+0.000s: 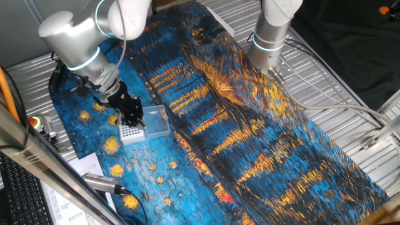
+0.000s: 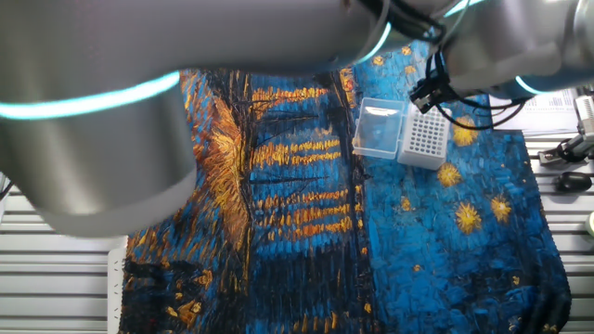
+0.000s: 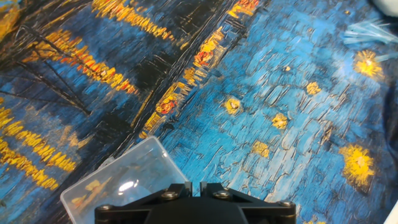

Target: Insert a medium pipette tip into the holder for medium pipette tips

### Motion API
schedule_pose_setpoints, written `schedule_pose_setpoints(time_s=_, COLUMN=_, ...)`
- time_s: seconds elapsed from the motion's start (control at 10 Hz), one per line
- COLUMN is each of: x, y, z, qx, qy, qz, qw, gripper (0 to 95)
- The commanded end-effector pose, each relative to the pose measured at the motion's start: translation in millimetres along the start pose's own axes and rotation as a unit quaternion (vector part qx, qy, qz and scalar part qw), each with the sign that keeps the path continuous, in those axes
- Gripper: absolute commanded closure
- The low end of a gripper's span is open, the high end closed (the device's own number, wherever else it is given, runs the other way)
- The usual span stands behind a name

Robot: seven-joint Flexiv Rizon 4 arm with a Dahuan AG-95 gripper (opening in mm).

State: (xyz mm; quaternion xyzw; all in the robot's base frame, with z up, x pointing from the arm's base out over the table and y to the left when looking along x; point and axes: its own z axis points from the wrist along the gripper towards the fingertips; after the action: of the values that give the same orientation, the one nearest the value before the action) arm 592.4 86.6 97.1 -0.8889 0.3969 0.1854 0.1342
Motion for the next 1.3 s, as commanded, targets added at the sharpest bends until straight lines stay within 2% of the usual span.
schedule_pose_setpoints(time_s=0.1, x=0.8, y=0.9, z=-0.6, qx=0.001, qy=-0.002, qz=0.0, qw=1.0, gripper=95.0)
schedule_pose_setpoints(time_s=0.4, x=5.1, y=3.6, z=-3.9, qx=0.002, qy=-0.003, qz=-0.008, qw=1.0, gripper=95.0)
schedule_pose_setpoints(time_s=0.6, x=8.4, y=2.9, z=-5.3, qx=0.009, qy=-0.011, qz=-0.01, qw=0.9998, gripper=95.0)
schedule_pose_setpoints(time_s=0.7, x=9.3, y=2.6, z=-5.9, qx=0.012, qy=-0.016, qz=-0.01, qw=0.9998, gripper=76.0)
schedule_pose_setpoints(time_s=0.8, x=10.7, y=2.5, z=-7.5, qx=0.019, qy=-0.026, qz=-0.009, qw=0.9994, gripper=76.0)
schedule_pose_setpoints(time_s=1.2, x=13.6, y=3.5, z=-8.7, qx=0.02, qy=-0.03, qz=-0.011, qw=0.9993, gripper=76.0)
schedule_pose_setpoints(time_s=1.3, x=13.3, y=4.0, z=-9.5, qx=0.017, qy=-0.032, qz=0.005, qw=0.9993, gripper=76.0)
